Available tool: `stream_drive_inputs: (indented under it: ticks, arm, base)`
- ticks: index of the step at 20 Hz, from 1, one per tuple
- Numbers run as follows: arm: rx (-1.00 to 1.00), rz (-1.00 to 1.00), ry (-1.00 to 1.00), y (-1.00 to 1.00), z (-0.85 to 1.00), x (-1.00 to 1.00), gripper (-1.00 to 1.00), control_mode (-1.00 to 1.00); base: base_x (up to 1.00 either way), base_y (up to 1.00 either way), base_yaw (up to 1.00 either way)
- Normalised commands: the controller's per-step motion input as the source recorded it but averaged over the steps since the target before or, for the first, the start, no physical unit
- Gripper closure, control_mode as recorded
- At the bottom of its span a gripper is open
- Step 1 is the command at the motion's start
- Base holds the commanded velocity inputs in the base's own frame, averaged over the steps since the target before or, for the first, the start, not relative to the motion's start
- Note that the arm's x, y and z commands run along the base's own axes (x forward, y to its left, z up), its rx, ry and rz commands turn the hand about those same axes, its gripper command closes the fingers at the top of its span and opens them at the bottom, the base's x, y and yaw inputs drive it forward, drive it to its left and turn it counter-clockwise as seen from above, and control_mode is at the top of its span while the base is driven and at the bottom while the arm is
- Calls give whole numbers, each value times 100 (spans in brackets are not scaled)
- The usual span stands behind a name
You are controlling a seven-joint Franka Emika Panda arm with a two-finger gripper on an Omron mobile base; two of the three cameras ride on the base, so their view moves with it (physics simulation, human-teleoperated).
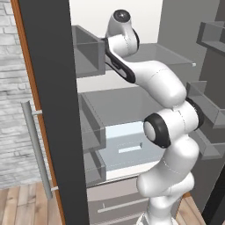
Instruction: Take the cheese, chicken drumstick, and sweet potato from the fridge and place them on the plate on the dining counter to create an appetizer plate.
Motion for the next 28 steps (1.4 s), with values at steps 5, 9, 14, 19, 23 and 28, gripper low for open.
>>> stream_drive_inputs:
  ticks: [5, 9, 14, 19, 23, 28]
  arm:
    - [-3, -6, 2, 0, -25, 26, -100, -100]
    - [-3, -6, 4, 0, -28, 27, -100, -100]
    - [-2, -7, 12, 0, -34, 5, 100, -100]
    - [-2, -10, 5, -11, -37, -12, 100, -100]
    - [-3, -11, -4, -22, -42, -9, 100, -100]
    - [-4, -4, -21, -41, -69, -30, 100, -100]
  base:
    - [0, 0, 0]
    - [0, 0, 0]
    - [0, 0, 0]
    - [0, 0, 0]
    - [0, 0, 0]
    - [0, 0, 0]
